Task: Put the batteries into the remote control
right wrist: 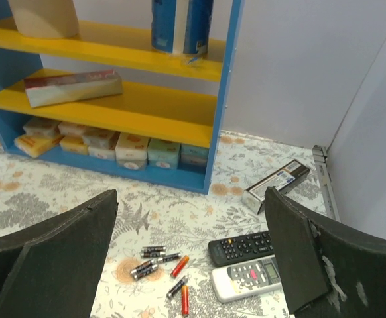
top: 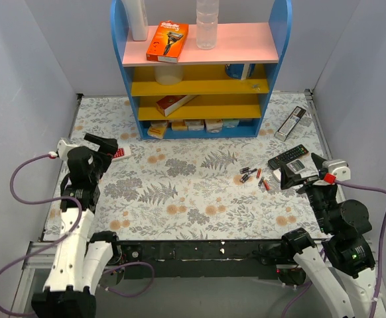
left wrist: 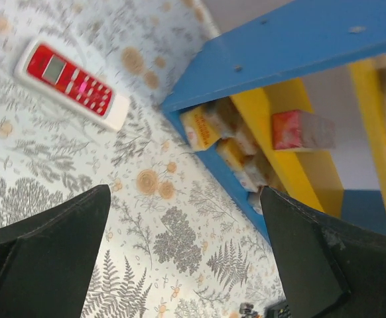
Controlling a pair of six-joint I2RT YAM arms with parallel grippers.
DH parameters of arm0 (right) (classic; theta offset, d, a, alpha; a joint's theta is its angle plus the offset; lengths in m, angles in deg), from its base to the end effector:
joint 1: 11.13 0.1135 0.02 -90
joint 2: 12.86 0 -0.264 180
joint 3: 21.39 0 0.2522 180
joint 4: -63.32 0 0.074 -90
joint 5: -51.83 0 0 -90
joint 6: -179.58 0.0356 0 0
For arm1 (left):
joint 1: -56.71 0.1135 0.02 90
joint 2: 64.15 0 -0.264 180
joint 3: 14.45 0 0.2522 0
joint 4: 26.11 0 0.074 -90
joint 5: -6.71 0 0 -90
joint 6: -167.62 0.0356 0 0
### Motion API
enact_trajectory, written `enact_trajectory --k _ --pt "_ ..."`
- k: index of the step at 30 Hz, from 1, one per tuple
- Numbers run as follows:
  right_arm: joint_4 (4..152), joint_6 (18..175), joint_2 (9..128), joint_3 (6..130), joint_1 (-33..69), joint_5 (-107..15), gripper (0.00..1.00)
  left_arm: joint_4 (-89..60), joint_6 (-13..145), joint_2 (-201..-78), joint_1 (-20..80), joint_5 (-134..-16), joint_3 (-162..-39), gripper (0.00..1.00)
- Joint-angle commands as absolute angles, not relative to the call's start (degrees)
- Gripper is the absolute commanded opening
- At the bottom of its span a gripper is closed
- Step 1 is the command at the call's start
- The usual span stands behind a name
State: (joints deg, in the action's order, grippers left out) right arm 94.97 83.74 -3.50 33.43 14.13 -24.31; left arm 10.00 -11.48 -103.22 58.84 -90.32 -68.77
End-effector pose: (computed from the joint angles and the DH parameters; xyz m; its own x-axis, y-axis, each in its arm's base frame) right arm 0.0415 0.0101 0.3621 0.2355 0.0019 -0.9719 -0.1809 0.9826 -0.0419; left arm 0.1602 0.0103 0.3073 0.1456 -0.9876 -0.0583 -0.3582 0.0023 -0.9337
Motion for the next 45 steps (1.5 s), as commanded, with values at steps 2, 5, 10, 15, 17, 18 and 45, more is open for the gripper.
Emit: enact_trajectory --k 2,5,10,15,17,18,45 --pt "91.59 83.34 -3.37 31.67 14.45 -27.1 0.98 16.64 -26.34 -118.15 59.08 -95.23 -73.89 0.98" --pt "91.06 82.03 -3.72 30.61 14.45 -27.8 0.98 23.14 -31.53 -129.66 59.08 -99.63 -80.56 0.98" --pt "90.09 80.27 -3.63 28.68 14.45 -27.63 0.98 31.4 -33.56 -146.91 59.17 -103.15 -92.0 0.98" --pt "89.04 77.55 -2.84 28.15 14.63 -25.87 0.98 38.0 -36.98 -162.65 59.69 -104.21 -103.6 0.98" --pt "88.86 76.93 -2.49 28.23 14.63 -24.82 0.98 41.96 -38.91 -169.42 59.96 -103.77 -109.23 0.98" --pt "88.77 76.58 -2.14 28.23 14.71 -24.47 0.98 43.19 -39.45 -171.44 59.96 -103.51 -110.9 0.98" --pt "87.37 77.98 2.25 29.2 14.63 -23.84 0.98 43.21 -40.08 -179.21 61.01 -101.31 -107.42 0.73"
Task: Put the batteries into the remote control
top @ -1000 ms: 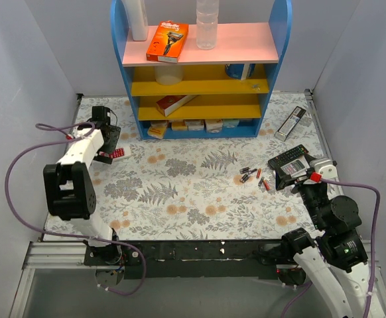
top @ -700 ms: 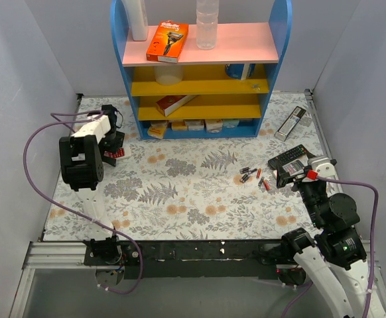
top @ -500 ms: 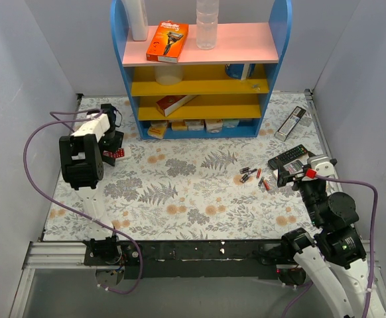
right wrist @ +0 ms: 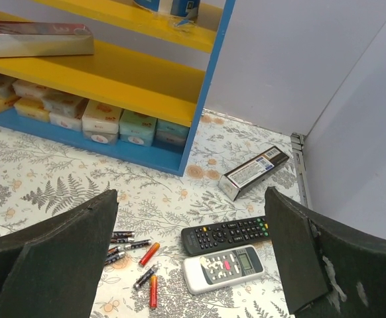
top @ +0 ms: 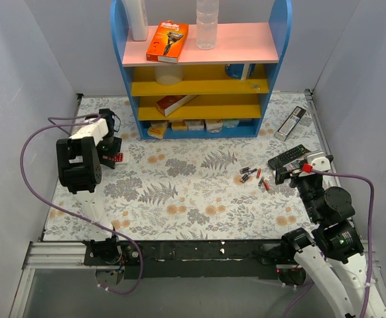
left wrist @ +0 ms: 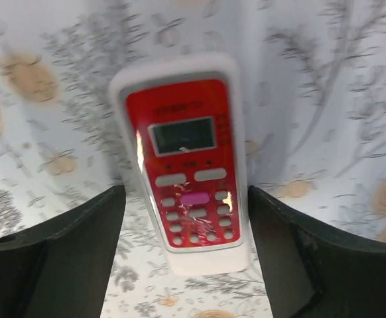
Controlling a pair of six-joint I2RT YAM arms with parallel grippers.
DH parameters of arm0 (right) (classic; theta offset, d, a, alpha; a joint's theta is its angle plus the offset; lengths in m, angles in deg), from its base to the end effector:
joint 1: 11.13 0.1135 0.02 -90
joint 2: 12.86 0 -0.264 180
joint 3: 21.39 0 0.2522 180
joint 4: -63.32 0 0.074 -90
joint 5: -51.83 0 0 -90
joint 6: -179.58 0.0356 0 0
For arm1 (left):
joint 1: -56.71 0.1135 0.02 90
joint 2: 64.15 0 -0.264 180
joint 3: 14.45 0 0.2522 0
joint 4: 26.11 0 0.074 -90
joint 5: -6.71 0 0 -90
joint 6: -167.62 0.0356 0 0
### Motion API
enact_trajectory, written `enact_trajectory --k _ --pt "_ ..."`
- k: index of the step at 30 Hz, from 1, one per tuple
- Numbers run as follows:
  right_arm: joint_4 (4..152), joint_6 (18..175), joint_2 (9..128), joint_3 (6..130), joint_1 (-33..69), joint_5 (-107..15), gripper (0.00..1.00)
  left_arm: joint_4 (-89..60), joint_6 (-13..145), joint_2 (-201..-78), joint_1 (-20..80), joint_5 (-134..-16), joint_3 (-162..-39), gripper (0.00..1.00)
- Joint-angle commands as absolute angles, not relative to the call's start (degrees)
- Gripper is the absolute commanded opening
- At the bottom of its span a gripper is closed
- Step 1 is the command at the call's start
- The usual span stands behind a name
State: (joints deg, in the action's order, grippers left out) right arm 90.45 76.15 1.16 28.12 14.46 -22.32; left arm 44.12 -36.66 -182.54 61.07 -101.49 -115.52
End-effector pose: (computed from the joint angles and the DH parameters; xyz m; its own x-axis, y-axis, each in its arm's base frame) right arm 0.0730 0.0242 0.3396 0.1674 -0.1675 -0.9715 -0.1366 0.9720 -0.1912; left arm 0.3889 0.0408 0.1629 0.4876 -0.8313 -0.2669 -0.8729 -0.4583 -0.1673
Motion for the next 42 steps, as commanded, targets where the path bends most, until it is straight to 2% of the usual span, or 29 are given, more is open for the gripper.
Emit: enact_trajectory --k 1,2,5,6,8,9,18,21,23,25,30,34,36,42 --pt "87.54 78.42 2.52 29.46 14.63 -25.15 0.98 40.76 -39.11 -178.07 60.93 -100.79 -105.92 0.71" --pt "88.24 79.46 3.13 29.73 14.71 -26.21 0.98 39.26 -38.06 -175.45 60.49 -100.35 -102.43 0.65" --pt "90.78 81.75 6.64 31.31 14.63 -32.18 0.98 34.59 -33.75 -171.74 59.09 -99.64 -96.62 0.57" --pt "91.23 82.46 8.91 32.18 14.63 -34.11 0.98 33.63 -32.69 -169.38 58.56 -99.47 -95.2 0.5" --pt "92.02 84.91 11.3 32.89 14.71 -37.73 0.98 31.17 -30.14 -166.99 57.5 -98.94 -92.91 0.46" --pt "92.46 87.8 13.57 33.15 14.71 -39.56 0.98 30.46 -29.35 -164.72 55.58 -98.68 -90.64 0.41" --pt "94.13 99.25 29.22 35.09 14.71 -53.18 0.98 19.39 -18.1 -152.84 45.73 -89.56 -83.32 0.28" --pt "90.72 103.19 34.41 34.22 14.8 -61.89 0.98 14.38 -15.29 -148.01 42.91 -84.03 -81.39 0.23" --pt "83.79 108.9 36.52 31.33 15.32 -65.85 0.98 9.64 -14.49 -144.07 41.59 -79.44 -79.02 0.14" --pt "78.86 112.07 38.02 29.65 16.03 -67.69 0.98 3.34 -14.14 -141.33 40.98 -72.88 -76.83 0.1" --pt "67.61 119.63 45.84 30.07 20.24 -70.42 0.98 -7.94 -13.7 -133.42 39.66 -64.32 -71.45 0.09" --pt "54.35 128.06 52.17 30.35 21.74 -79.46 0.98 -12.07 -15.36 -132.09 38.08 -58.61 -71.11 0.1" --pt "48.47 131.75 54.28 30.17 22.53 -79.92 0.98 -15.93 -16.86 -131.13 37.2 -57.63 -69.97 0.1" --pt "48.95 132.21 56.22 34.11 23.24 -77.82 0.98 -24.19 -22.04 -126.12 33.86 -60.09 -67.24 0.11"
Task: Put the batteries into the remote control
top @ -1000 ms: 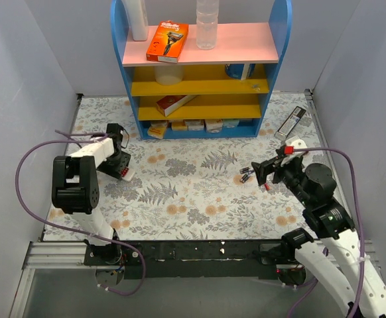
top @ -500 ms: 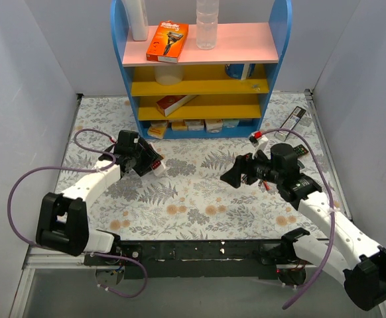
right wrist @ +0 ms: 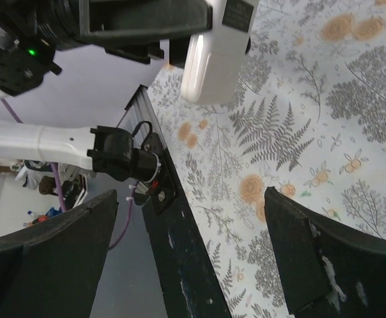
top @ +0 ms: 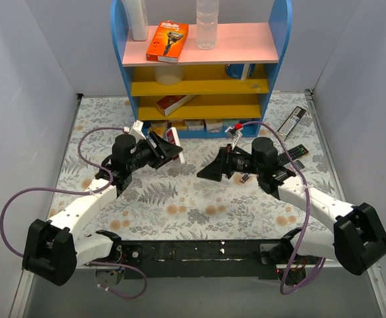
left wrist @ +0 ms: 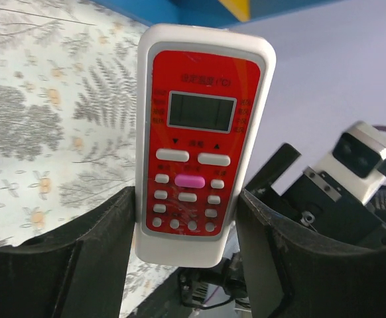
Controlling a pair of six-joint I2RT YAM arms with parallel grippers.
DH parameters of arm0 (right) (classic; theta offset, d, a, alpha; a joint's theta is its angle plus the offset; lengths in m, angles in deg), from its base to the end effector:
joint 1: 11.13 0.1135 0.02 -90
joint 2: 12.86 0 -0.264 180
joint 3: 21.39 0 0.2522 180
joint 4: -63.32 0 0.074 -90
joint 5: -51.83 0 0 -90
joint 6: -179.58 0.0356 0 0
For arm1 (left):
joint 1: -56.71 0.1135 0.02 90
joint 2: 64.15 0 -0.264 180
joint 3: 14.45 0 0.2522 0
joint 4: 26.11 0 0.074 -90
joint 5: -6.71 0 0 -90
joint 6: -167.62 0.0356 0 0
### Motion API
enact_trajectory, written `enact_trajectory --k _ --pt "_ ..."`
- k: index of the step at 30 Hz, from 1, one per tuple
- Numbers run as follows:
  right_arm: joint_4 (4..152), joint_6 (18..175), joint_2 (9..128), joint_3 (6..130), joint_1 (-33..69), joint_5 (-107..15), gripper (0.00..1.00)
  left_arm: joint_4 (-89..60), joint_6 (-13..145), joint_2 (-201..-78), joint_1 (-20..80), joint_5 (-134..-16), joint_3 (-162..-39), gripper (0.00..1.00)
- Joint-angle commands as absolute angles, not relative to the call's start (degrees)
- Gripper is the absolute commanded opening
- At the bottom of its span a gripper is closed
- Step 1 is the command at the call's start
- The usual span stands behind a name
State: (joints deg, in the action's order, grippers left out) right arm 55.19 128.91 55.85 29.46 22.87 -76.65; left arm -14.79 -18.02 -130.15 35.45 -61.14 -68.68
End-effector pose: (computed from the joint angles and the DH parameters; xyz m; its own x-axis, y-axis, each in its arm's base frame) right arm 0.2070 0.1663 0.2649 -0.7081 0.1209 -0.6957 -0.6431 0.2966 0.7060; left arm 0.2355 -0.1060 0.2613 -0.6200 -0.7478 0.2376 -0.4285 0.0690 -0.9009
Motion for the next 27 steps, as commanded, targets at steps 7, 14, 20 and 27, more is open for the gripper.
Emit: enact_trajectory --k 7,14,20,27 --pt "44.93 132.99 55.95 34.47 23.24 -78.08 0.98 -37.2 -28.54 -126.02 27.54 -62.02 -64.25 0.12" --pt "41.58 135.02 55.87 35.26 23.24 -77.99 0.98 -44.96 -31.45 -129.1 23.31 -62.46 -64.68 0.13" --pt "36.57 139.76 56.83 34.3 23.24 -77.9 0.98 -46.36 -32.06 -129.28 22.25 -62.2 -64.86 0.13" --pt "27.16 146.18 58.86 32.1 23.24 -79.74 0.83 -49.34 -33.47 -129.63 22.16 -61.06 -64.34 0.13"
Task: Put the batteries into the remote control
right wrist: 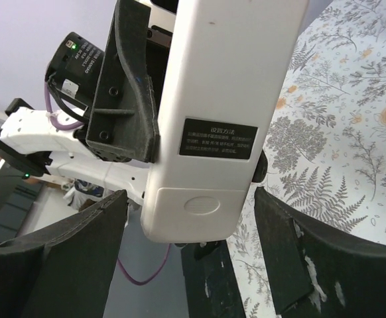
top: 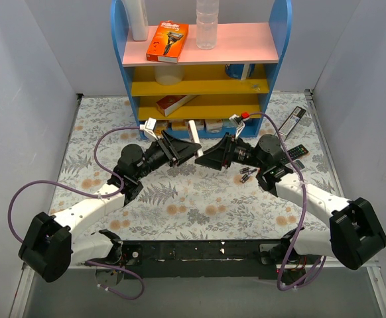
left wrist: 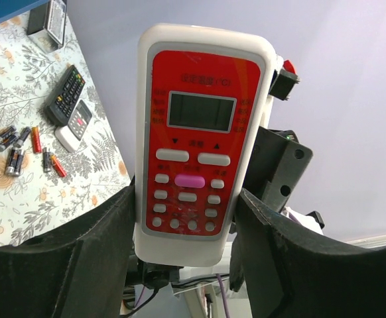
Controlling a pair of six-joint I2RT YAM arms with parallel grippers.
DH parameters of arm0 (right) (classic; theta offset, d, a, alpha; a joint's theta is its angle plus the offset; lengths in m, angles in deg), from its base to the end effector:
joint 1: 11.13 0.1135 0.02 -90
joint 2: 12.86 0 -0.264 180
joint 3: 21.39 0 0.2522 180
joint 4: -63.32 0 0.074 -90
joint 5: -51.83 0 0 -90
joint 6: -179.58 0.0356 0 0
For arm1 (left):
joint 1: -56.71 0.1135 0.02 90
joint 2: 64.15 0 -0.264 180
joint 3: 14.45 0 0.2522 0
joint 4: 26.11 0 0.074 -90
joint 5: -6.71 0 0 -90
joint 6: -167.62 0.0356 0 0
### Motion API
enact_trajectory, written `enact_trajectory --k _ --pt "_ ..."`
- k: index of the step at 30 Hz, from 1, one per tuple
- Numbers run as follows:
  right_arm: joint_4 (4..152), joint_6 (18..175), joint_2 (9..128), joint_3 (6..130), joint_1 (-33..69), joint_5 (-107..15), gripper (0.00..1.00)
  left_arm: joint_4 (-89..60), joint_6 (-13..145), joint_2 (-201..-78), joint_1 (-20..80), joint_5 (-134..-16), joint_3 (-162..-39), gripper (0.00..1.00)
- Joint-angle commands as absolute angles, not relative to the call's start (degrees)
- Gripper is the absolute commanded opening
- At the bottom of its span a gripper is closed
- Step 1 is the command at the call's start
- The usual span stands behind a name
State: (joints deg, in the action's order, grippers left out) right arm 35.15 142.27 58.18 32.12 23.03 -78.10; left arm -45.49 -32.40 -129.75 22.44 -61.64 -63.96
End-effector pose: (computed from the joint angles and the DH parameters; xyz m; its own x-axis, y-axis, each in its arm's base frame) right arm 0.2141 0.1729 0.3059 -0.6650 0.2858 -0.6900 -0.6989 0.0875 0.7099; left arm 0.2076 -0.1574 0.2902 -0.7940 -0.5157 0.3219 -0.2388 -0.2223 -0.9453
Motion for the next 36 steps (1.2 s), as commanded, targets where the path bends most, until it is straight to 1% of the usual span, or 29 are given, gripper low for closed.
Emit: enact_trajectory --k 1,6,9,11,12,13,14,15,16,17,18,19,20,23,26,32,36 --pt "26.81 146.53 59.12 32.19 23.24 -80.18 0.82 -50.05 -33.82 -129.63 22.16 -60.97 -63.81 0.13" --pt "22.51 149.69 60.88 32.28 23.24 -81.94 0.76 -54.62 -35.5 -130.07 22.17 -60.53 -62.66 0.13" --pt "19.43 151.98 62.11 32.1 23.24 -82.91 0.68 -55.33 -35.23 -129.98 22.08 -60.26 -62.75 0.13" --pt "19.34 152.07 62.46 32.28 23.24 -83.52 0.53 -55.33 -34.71 -129.89 22.08 -60.44 -62.66 0.14" --pt "20.04 151.64 62.37 32.8 23.24 -83.96 0.38 -55.15 -34.53 -129.72 22.08 -60.53 -62.58 0.15" --pt "21.0 151.02 62.2 33.24 23.24 -84.23 0.31 -54.89 -33.92 -129.63 22.08 -60.62 -62.49 0.17" --pt "22.14 150.24 62.2 33.59 23.24 -84.4 0.24 -54.45 -33.48 -129.45 22.08 -60.7 -62.4 0.23" --pt "25.54 147.79 61.85 33.94 23.24 -84.41 0.14 -52.88 -32.78 -129.28 22.16 -60.97 -62.49 0.31" --pt "27.41 146.46 61.24 34.82 23.24 -84.32 0.08 -51.56 -32.08 -128.49 22.08 -61.4 -62.58 0.49" --pt "29.43 144.62 60.8 35.17 23.24 -84.23 0.03 -50.07 -29.98 -127.88 22.08 -62.63 -62.75 0.6" --pt "32.23 142.86 60.36 35.7 23.24 -83.53 0.01 -46.23 -28.92 -127.17 22.08 -63.33 -63.36 0.7" --pt "37.39 138.84 59.31 36.75 23.24 -83.09 0.01 -43.92 -27.69 -125.69 22.08 -64.21 -63.98 0.94" --pt "40.58 136.71 58.86 37.37 23.15 -82.48 0.01 -41.47 -26.11 -125.06 22.08 -65.18 -64.68 0.98" --pt "52.36 127.92 57.1 40.17 23.33 -79.05 0.01 -29.01 -20.65 -123.57 22.08 -68.96 -68.8 0.98" --pt "62.21 119.94 56.4 43.25 24.03 -74.75 0.01 -23.01 -17.75 -123.21 22.16 -70.72 -72.24 0.98" --pt "75.3 109.29 56.57 48.44 27.36 -66.14 0.01 -16.14 -18.01 -123.91 22.08 -75.29 -75.93 0.98" --pt "80.85 105.76 56.92 51.43 30.7 -58.67 0.01 -15.07 -19.32 -125.32 22.08 -76.08 -77.17 0.98"
